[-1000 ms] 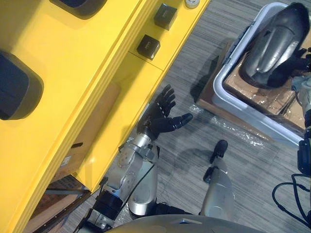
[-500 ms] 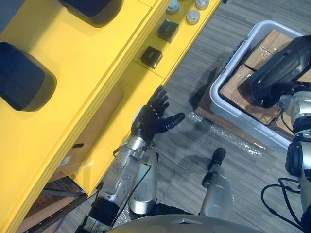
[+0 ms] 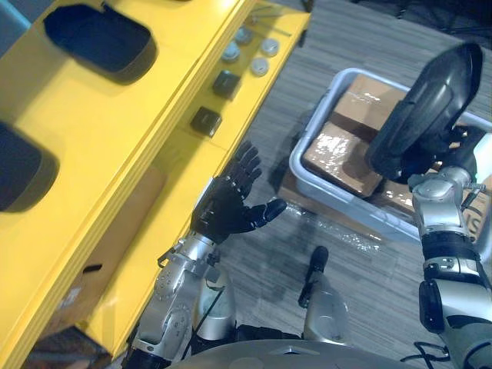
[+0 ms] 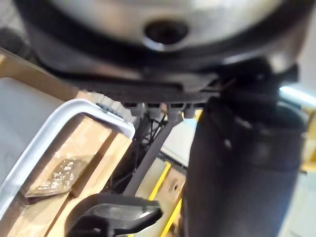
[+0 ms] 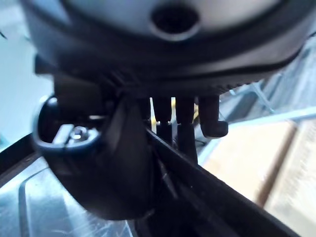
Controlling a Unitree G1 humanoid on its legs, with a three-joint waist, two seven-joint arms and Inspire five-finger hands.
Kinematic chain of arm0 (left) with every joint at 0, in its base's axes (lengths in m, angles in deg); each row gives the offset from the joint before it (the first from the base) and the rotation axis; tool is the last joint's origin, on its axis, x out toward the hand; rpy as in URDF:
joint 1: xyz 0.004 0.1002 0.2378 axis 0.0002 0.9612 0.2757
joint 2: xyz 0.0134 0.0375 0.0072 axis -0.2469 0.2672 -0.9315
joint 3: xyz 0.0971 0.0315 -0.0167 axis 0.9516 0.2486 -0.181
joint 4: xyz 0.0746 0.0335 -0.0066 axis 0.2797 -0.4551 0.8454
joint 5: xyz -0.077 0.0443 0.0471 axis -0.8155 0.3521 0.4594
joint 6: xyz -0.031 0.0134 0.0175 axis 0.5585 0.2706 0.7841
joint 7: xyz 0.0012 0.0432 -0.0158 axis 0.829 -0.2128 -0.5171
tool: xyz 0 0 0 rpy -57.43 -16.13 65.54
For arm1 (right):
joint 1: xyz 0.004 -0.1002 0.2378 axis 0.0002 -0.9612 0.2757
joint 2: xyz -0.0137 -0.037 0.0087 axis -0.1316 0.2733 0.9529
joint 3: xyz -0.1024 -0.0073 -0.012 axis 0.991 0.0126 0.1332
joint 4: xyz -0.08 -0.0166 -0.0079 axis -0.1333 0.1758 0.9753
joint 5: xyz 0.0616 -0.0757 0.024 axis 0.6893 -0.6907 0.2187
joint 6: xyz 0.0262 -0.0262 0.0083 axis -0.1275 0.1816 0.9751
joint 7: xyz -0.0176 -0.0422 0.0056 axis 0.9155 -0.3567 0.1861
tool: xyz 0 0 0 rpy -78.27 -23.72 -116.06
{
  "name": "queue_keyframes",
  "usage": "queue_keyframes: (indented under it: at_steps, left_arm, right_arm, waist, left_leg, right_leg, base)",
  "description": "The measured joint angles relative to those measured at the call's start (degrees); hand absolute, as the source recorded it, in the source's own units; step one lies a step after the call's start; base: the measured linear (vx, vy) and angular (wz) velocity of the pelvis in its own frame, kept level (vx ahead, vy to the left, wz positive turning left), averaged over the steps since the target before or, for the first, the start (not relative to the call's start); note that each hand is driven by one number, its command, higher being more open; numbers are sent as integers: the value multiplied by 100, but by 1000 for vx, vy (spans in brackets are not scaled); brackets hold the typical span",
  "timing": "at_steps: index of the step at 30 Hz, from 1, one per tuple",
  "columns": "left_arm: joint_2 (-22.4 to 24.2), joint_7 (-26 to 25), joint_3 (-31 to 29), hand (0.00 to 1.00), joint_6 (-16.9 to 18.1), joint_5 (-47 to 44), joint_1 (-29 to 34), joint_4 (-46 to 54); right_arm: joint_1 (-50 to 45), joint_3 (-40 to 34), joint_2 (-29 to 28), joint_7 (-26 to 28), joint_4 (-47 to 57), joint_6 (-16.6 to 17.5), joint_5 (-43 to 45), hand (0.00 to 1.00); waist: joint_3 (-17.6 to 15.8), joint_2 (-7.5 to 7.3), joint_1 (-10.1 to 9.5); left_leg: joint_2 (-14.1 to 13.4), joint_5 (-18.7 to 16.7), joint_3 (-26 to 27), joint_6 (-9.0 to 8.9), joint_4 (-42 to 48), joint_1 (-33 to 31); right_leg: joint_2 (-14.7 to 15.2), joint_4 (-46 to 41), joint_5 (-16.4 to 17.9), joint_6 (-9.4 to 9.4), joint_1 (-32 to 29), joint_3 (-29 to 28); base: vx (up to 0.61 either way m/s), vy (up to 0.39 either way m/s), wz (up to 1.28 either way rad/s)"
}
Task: Walk over and take three plastic housings, then place them on the shelf
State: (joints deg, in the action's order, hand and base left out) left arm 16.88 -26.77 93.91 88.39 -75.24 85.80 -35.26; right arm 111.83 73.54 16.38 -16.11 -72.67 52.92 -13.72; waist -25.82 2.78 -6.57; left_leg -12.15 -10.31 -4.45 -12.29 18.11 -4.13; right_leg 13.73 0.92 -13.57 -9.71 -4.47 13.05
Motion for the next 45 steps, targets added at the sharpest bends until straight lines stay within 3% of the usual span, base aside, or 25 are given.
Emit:
queue_keyframes:
  at_steps: [4,7,13,19,26,37,38,45]
  left_arm:
    - [-1,18,142,100,-618,28,-517,-225]
    - [20,-85,250,100,-1082,-67,-1292,-1092]
    - [138,-563,244,100,-1245,-232,-2186,-2024]
    - [255,-955,207,100,-1222,-442,-2664,-2271]
    - [358,-1062,168,100,-1223,-685,-2781,-2663]
    - [471,-1275,400,100,-1237,-676,-2815,-2893]
    - [477,-1275,434,0,-1237,-676,-2814,-2905]
    - [562,-1525,510,0,-1187,-642,-2814,-2903]
  right_arm:
    - [-309,49,-99,-2,504,464,-790,0]
    - [-404,306,-223,5,602,969,-1311,0]
    - [-599,727,-322,35,651,1840,-1737,0]
    - [-895,1129,-823,34,654,2393,-1884,0]
    - [-1123,1454,-1283,34,867,2802,-1863,0]
    - [-1245,2045,-1679,-240,777,2833,-1228,0]
    - [-1249,2045,-1713,-281,752,2833,-1227,0]
    - [-1406,2142,-1872,-693,670,2838,-955,0]
  waist:
    - [479,-179,216]
    - [768,-260,401]
    - [877,-289,694]
    - [978,-289,779]
    - [1105,-298,834]
    - [1297,-305,780]
    - [1307,-302,777]
    - [1414,-298,679]
  left_leg:
    - [-113,-33,286,-42,-226,378]
    - [-223,-135,541,-71,-248,658]
    - [-247,-163,841,-66,-411,986]
    - [-245,-158,1081,-63,-565,1238]
    - [-230,-157,1213,-55,-647,1369]
    - [-202,-52,1138,-16,-763,1368]
    - [-201,-37,1116,-25,-788,1368]
    - [-163,68,1045,-6,-940,1372]
  right_leg:
    - [-125,186,-21,-18,167,-171]
    - [-257,335,-58,22,312,-375]
    - [-311,344,-43,53,347,-605]
    - [-342,346,-61,57,356,-794]
    - [-355,350,-93,73,367,-873]
    - [-320,358,-55,157,386,-777]
    - [-320,358,-53,160,387,-759]
    - [-278,358,-74,129,386,-671]
  base:
    - [78,38,-30]
    - [46,46,-39]
    - [-7,43,-25]
    - [9,45,-17]
    - [-18,31,-9]
    - [-57,6,3]
    - [-26,-4,15]
    - [-9,6,6]
